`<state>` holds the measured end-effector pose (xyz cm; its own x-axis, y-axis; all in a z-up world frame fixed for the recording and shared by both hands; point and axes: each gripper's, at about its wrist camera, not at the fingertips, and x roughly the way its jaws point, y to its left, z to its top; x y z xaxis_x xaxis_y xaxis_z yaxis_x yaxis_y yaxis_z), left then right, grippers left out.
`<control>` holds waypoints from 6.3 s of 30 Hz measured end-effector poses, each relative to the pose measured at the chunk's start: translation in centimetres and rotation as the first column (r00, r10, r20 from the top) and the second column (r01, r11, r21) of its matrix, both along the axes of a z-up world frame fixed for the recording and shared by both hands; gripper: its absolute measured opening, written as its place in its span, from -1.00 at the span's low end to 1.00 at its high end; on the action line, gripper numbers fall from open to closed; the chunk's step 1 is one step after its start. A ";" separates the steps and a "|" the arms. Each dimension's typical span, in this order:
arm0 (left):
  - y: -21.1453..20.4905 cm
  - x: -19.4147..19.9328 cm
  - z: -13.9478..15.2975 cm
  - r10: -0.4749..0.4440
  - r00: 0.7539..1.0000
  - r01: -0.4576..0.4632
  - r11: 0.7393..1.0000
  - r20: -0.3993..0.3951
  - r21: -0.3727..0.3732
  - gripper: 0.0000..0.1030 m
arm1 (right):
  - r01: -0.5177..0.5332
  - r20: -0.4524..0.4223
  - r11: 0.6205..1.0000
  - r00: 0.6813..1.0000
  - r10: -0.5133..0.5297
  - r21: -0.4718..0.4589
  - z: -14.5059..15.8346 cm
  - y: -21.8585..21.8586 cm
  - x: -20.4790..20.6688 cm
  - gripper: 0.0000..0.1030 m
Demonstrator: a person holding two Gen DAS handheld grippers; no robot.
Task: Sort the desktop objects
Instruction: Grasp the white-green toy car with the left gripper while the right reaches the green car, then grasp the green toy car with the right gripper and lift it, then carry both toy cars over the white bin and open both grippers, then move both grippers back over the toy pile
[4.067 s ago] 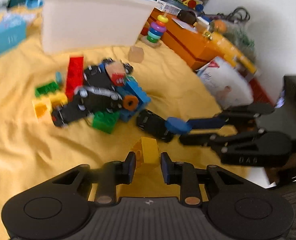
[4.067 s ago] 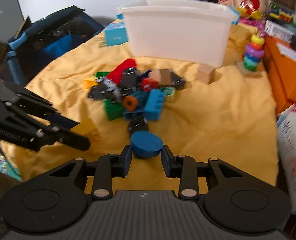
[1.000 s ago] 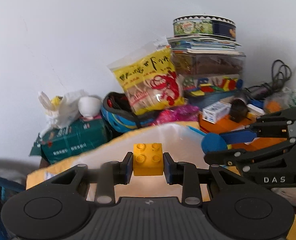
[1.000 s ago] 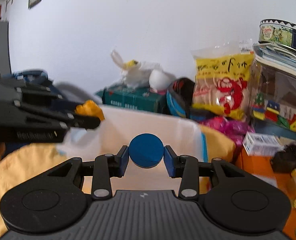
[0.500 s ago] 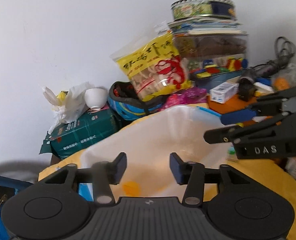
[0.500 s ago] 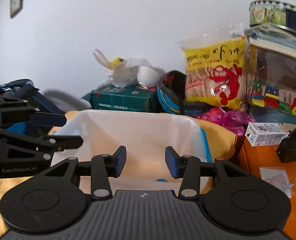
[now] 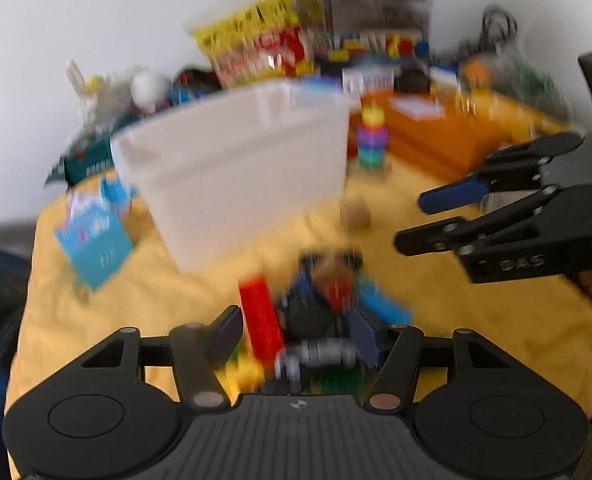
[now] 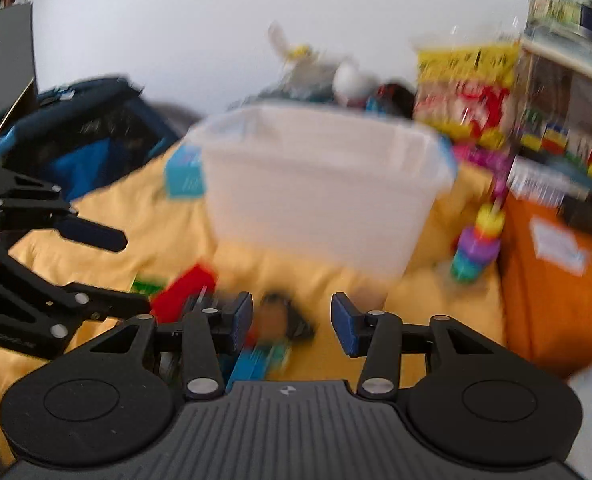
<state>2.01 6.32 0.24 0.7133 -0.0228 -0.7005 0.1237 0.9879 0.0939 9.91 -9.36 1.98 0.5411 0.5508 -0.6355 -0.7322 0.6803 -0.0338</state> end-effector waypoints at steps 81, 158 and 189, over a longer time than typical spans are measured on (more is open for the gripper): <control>-1.7 -2.0 -4.4 -0.123 0.979 0.081 0.966 -0.160 -0.244 -0.42 | -0.078 0.076 0.899 0.990 0.122 -0.431 -6.6 -0.6 -6.6 -0.62; 3.3 3.2 8.5 0.014 0.975 0.020 0.988 0.222 -0.154 -0.38 | -0.053 0.010 0.998 0.999 0.053 0.029 4.0 0.6 1.4 -0.35; 3.5 6.9 6.8 0.022 0.963 -0.015 1.000 0.268 -0.027 -0.03 | 0.046 0.042 0.985 0.998 -0.054 0.167 5.0 2.8 7.7 -0.22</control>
<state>8.86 9.84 7.04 0.8754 -0.0226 -0.4829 0.0792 0.9921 0.0972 17.61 -6.51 6.96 0.5973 0.6182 -0.5110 -0.6975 0.7149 0.0496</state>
